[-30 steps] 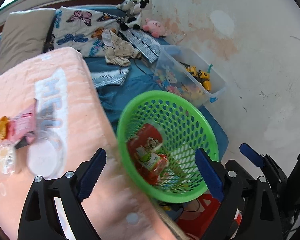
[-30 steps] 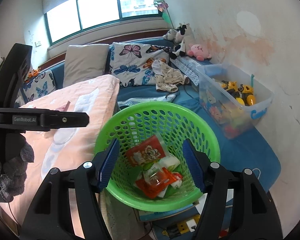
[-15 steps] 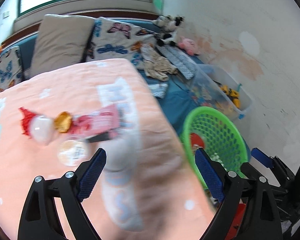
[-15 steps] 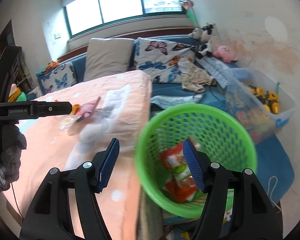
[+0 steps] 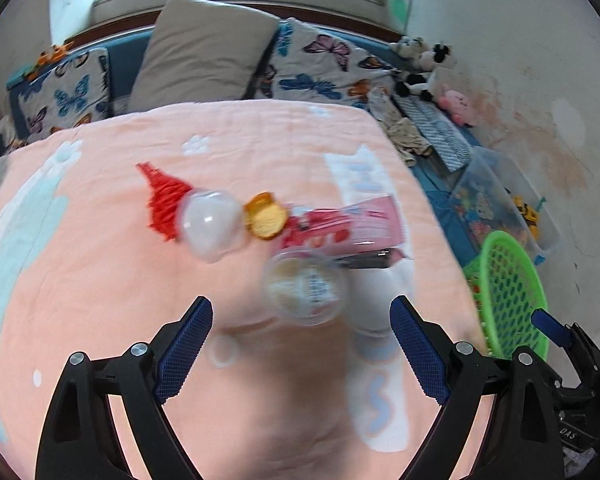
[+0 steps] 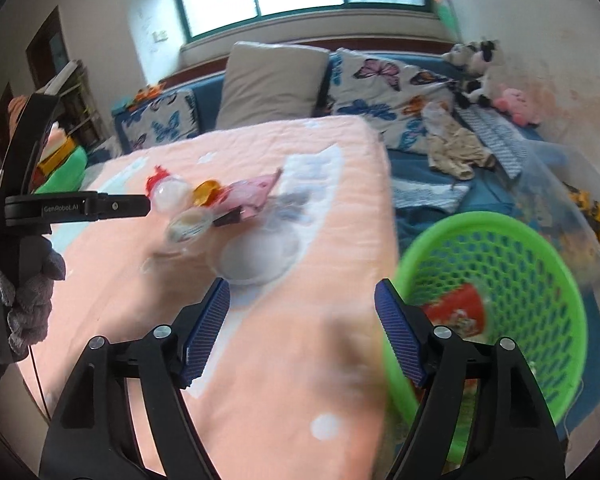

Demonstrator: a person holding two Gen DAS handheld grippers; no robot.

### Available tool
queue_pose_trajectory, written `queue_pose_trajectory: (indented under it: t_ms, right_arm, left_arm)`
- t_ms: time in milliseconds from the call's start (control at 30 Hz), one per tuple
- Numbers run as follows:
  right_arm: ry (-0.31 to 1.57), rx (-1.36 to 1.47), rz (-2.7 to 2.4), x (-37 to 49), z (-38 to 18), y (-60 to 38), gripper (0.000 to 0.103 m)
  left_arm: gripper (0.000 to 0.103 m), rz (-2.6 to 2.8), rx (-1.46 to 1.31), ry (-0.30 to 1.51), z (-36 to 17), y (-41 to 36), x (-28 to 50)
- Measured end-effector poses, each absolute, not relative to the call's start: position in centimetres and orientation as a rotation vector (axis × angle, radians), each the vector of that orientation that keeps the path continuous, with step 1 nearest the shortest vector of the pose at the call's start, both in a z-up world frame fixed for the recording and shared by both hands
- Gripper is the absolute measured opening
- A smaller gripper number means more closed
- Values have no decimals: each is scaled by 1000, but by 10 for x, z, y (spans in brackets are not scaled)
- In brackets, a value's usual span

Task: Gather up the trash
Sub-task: 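Grasp the pink snack wrapper with the right tool while the left tool grasps the pudding cup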

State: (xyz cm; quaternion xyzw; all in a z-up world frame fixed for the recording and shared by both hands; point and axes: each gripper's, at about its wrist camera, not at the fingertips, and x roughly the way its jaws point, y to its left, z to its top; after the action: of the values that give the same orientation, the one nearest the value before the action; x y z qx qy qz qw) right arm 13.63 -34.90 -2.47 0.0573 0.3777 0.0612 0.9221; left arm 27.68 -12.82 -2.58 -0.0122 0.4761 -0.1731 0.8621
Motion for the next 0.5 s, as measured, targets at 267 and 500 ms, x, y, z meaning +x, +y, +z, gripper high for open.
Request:
queue_pose_trajectory:
  t_ms: [267,500]
  right_arm:
    - [803,121,188,175,-29,-321,77]
    - [825,173,236,221,-29,-308,77]
  left_arm:
    - [87,-308,-58,1011,-34,-91,285]
    - [87,-283,-83,1021,-42,-69,287]
